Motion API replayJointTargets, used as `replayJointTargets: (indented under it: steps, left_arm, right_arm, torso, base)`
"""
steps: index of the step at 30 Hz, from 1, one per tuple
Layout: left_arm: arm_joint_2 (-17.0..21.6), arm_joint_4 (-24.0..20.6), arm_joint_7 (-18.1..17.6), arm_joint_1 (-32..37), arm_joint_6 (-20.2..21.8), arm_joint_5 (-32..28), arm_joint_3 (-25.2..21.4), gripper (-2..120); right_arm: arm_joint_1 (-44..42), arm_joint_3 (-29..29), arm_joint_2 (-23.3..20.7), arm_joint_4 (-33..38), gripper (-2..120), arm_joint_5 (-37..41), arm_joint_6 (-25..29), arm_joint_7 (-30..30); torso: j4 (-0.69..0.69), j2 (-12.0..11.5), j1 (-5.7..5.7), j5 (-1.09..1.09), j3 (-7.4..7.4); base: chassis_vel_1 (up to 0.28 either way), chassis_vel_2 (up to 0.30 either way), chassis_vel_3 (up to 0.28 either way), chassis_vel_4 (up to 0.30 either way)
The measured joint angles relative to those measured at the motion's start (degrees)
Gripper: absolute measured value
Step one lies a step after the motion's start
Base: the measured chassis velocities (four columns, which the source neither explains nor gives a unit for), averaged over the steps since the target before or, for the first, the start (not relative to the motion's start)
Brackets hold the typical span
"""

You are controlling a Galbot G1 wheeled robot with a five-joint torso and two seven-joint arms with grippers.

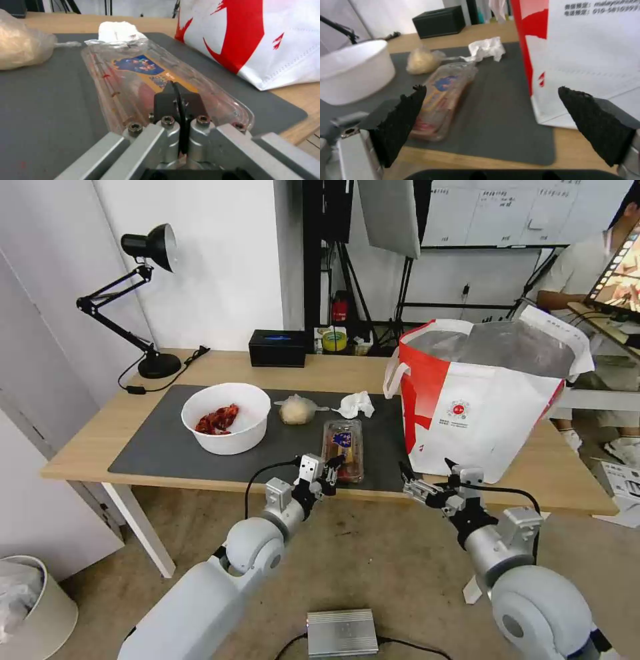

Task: Pick up the trash from the table and place it into the takeout bag.

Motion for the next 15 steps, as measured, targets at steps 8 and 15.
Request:
replayJointTargets:
  steps: [8, 15]
  left_arm:
    - [0.1, -0.1, -0.1, 0.1, 0.1, -0.1, 0.0, 0]
    - [0.1, -0.3, -0.3, 0.3, 0.1, -0.2, -0.2, 0]
  right_arm:
    - [3.1, 0.2, -0.4, 0.4, 100, 13.2, -2.2, 5.3]
    - [7.6, 0.1, -0.4, -0.3, 100, 27.2, -3.4, 10.5]
  torso:
    - [0.00, 0.0, 0.00, 0.00, 0.00]
    - [0.00, 0.0, 0.00, 0.00, 0.00]
  base:
    - [0.000, 0.000, 0.000, 0.000]
    - [0.000, 0.000, 0.000, 0.000]
